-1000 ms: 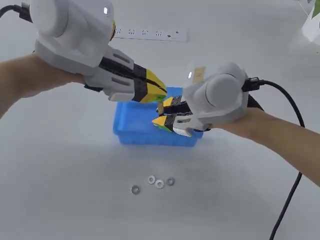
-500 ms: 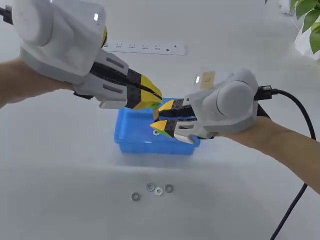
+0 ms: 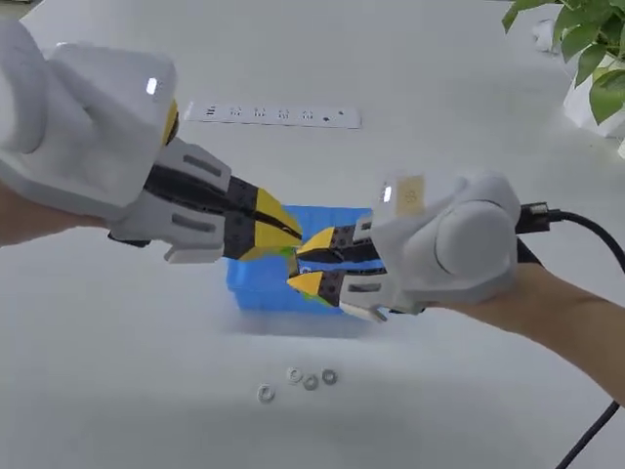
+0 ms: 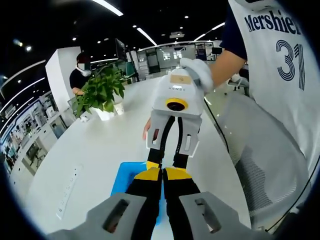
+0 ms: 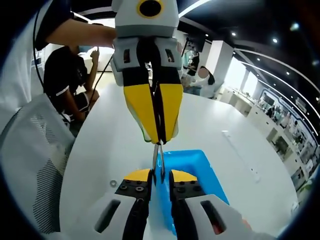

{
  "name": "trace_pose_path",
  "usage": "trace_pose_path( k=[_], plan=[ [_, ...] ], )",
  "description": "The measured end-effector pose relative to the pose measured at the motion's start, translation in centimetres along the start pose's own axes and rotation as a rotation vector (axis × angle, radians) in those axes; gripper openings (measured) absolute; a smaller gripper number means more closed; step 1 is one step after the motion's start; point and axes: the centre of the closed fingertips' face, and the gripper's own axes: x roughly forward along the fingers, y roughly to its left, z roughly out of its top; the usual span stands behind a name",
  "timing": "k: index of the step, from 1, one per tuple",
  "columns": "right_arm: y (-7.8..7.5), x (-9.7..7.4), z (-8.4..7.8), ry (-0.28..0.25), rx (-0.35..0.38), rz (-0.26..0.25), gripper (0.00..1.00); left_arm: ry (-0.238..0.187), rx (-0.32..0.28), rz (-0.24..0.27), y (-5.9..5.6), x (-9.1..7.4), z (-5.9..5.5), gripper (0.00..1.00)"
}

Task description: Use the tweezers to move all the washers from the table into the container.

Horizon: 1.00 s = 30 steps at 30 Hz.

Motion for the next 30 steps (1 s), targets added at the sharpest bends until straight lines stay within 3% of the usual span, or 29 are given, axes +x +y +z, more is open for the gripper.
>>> trace_pose_path(
  k=[6, 8, 13, 23, 30],
  plan=[
    [1.9, -0.1, -0.3, 0.002, 0.016, 0.018, 0.13, -0.012, -0.011, 0.002, -1.7, 0.0, 0.0, 0.05],
    [2.8, -0.1, -0.5, 0.007, 0.021, 0.032, 0.13, 0.012, 0.01, -0.011, -2.5, 0.1, -0.4, 0.05],
    [4.2, 0.2, -1.0, 0.018, 0.036, 0.055, 0.13, 0.005, -0.012, -0.039, -4.1, 0.4, -0.9, 0.05],
    [7.0, 1.1, -1.4, 0.0, 0.087, 0.102, 0.13, 0.001, -0.059, -0.055, -6.3, 0.3, -1.7, 0.05],
    [8.6, 2.0, -2.3, 0.039, 0.07, 0.122, 0.13, -0.02, -0.106, -0.056, -7.3, 0.2, -2.5, 0.05]
  ],
)
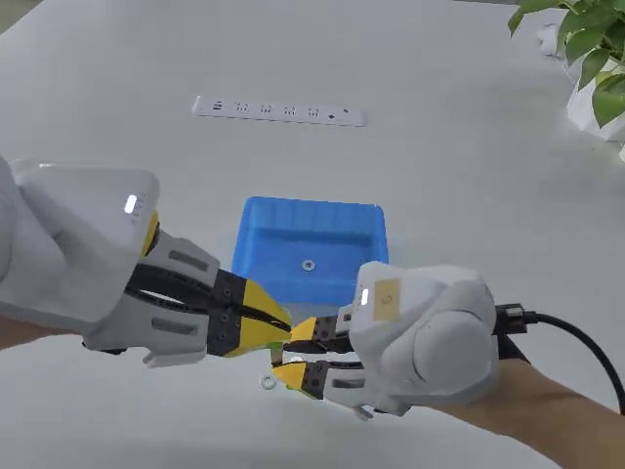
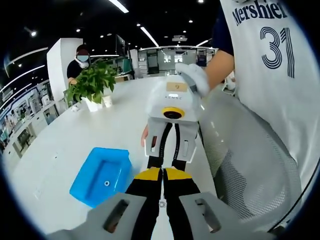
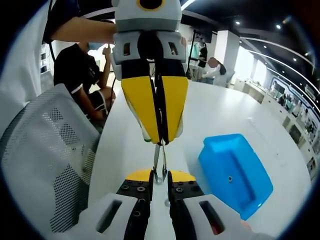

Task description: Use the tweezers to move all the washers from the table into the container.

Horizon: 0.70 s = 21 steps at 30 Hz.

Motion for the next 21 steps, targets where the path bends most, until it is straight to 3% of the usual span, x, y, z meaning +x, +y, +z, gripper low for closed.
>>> trace_pose_path(
  k=[5, 21],
  plan=[
    [0.5, 0.5, -0.1, 0.007, 0.004, 0.014, 0.13, 0.01, -0.025, -0.001, -0.6, 0.0, -1.0, 0.05],
    [0.2, 1.0, -0.4, 0.022, 0.015, 0.03, 0.13, -0.031, -0.072, 0.033, 0.1, -0.4, -1.4, 0.05]
  ],
)
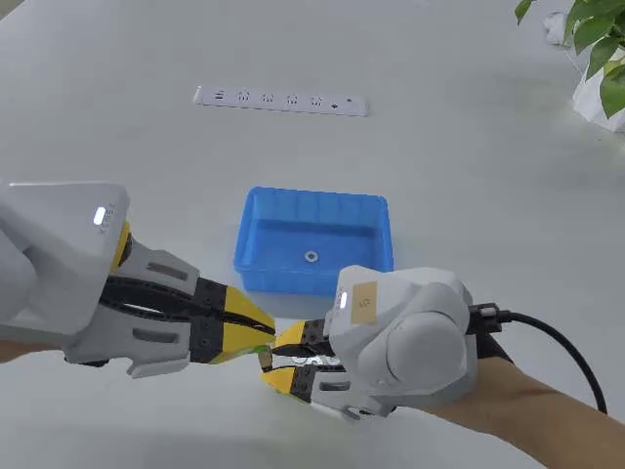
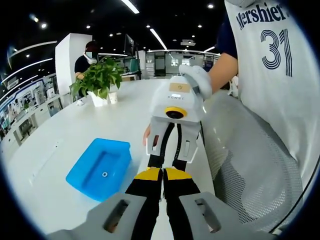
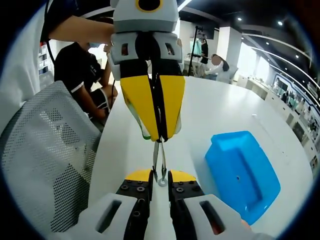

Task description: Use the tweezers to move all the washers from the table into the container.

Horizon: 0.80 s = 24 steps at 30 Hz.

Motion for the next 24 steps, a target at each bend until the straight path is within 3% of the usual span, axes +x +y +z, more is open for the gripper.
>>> trace_pose_path(
  k=[24],
  plan=[
    [0.2, 0.67, -1.03, 0.029, 0.021, 0.019, 0.13, 0.001, -0.014, -0.005, -0.01, 0.38, -0.87, 0.05]
  ],
)
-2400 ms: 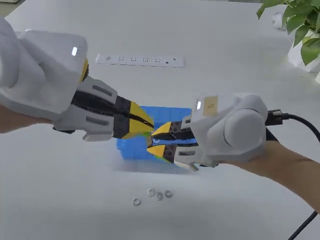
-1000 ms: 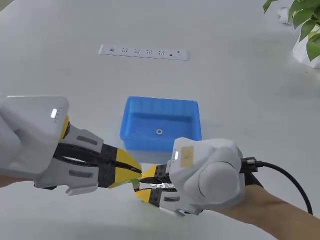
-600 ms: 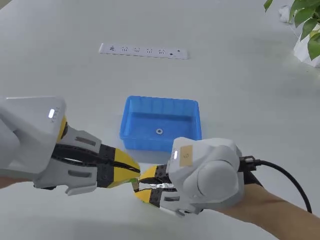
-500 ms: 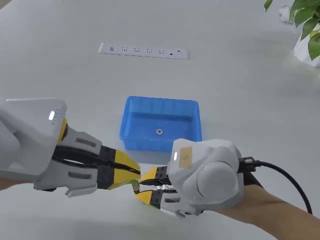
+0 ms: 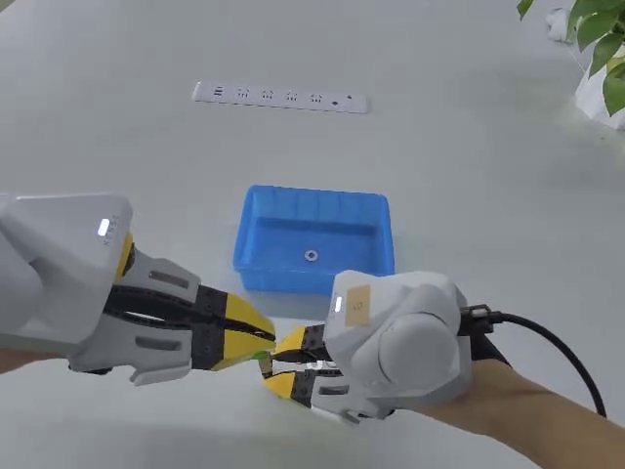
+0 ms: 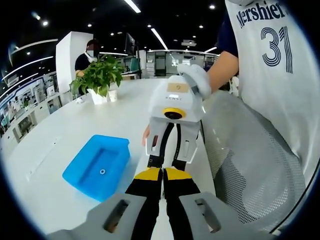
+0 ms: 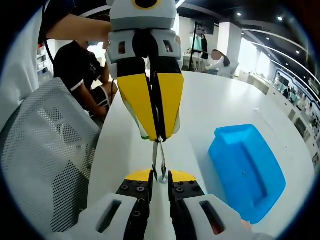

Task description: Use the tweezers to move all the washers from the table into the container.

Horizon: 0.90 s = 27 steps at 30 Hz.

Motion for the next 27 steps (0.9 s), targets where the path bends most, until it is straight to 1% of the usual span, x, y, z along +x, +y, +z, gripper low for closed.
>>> trace_pose_path(
  k=[4, 6, 9, 13, 15, 18, 24, 27],
  plan=[
    [0.18, 0.07, -0.37, 0.015, -0.005, 0.009, 0.13, 0.003, 0.0, -0.005, -0.16, 0.03, 0.02, 0.05],
    [0.07, 0.09, -0.66, 0.026, -0.027, 0.011, 0.11, 0.002, -0.006, -0.007, -0.21, -0.02, -0.01, 0.05],
    [0.23, 0.33, -0.59, 0.021, -0.025, 0.036, 0.1, 0.001, -0.028, -0.012, -0.12, -0.22, -0.14, 0.05],
    [0.23, 0.46, -0.29, 0.014, -0.022, 0.059, 0.11, 0.006, -0.025, -0.014, -0.23, -0.28, -0.19, 0.05],
    [0.31, 0.48, -0.01, 0.002, -0.016, 0.066, 0.11, 0.006, -0.022, -0.013, -0.31, -0.26, -0.17, 0.05],
    [0.42, 0.63, -0.04, 0.001, -0.032, 0.068, 0.11, 0.005, -0.021, -0.01, -0.29, -0.19, -0.14, 0.05],
    [0.47, 0.63, -0.08, -0.008, -0.03, 0.058, 0.1, 0.014, -0.02, -0.012, -0.31, -0.14, -0.13, 0.05],
    [0.52, 0.59, -0.04, -0.002, -0.034, 0.049, 0.1, 0.018, -0.027, -0.015, -0.44, -0.08, -0.09, 0.05]
  ],
)
